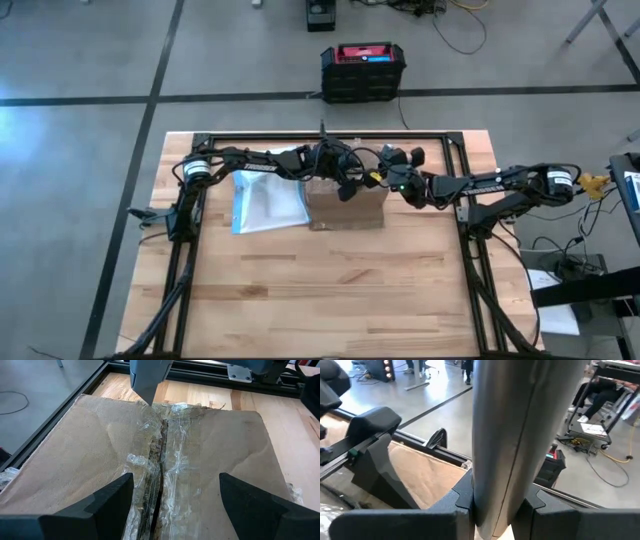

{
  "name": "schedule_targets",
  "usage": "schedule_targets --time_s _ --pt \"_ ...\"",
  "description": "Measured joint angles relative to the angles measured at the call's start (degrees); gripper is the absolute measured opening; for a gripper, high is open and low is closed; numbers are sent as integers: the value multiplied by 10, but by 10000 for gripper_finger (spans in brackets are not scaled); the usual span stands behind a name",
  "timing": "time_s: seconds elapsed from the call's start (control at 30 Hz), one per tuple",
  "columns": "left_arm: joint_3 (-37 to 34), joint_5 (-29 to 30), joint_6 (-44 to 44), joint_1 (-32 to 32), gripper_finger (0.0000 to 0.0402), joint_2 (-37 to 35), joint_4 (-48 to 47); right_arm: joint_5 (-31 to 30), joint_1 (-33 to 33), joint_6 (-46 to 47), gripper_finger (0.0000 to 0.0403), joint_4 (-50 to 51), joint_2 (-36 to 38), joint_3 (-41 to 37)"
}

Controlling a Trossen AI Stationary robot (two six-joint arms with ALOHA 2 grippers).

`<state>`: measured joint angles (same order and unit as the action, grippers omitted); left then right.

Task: Pack items into zip bag
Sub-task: Break down the brown box until it is flat

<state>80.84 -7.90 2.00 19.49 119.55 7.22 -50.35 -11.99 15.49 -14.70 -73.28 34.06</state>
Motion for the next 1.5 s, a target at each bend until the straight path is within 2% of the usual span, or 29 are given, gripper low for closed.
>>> schedule_targets --time_s 0.23,0.5,0.77,1.17,1.4,1.5 --pt "0 -1 0 0 276 0 0 8 3 27 56 33 1 0" --pt "0 -6 0 -1 276 0 -10 -9 42 56 56 52 4 0" --pt "-14 -7 0 -1 276 -1 -8 -23 82 118 56 107 33 -1" --pt "-16 -3 -8 0 276 0 10 -81 127 256 56 154 38 0" --pt "-16 10 -15 1 276 -1 16 -56 150 292 56 164 38 33" --pt "-16 11 -17 3 276 -1 14 -59 163 314 56 227 38 61"
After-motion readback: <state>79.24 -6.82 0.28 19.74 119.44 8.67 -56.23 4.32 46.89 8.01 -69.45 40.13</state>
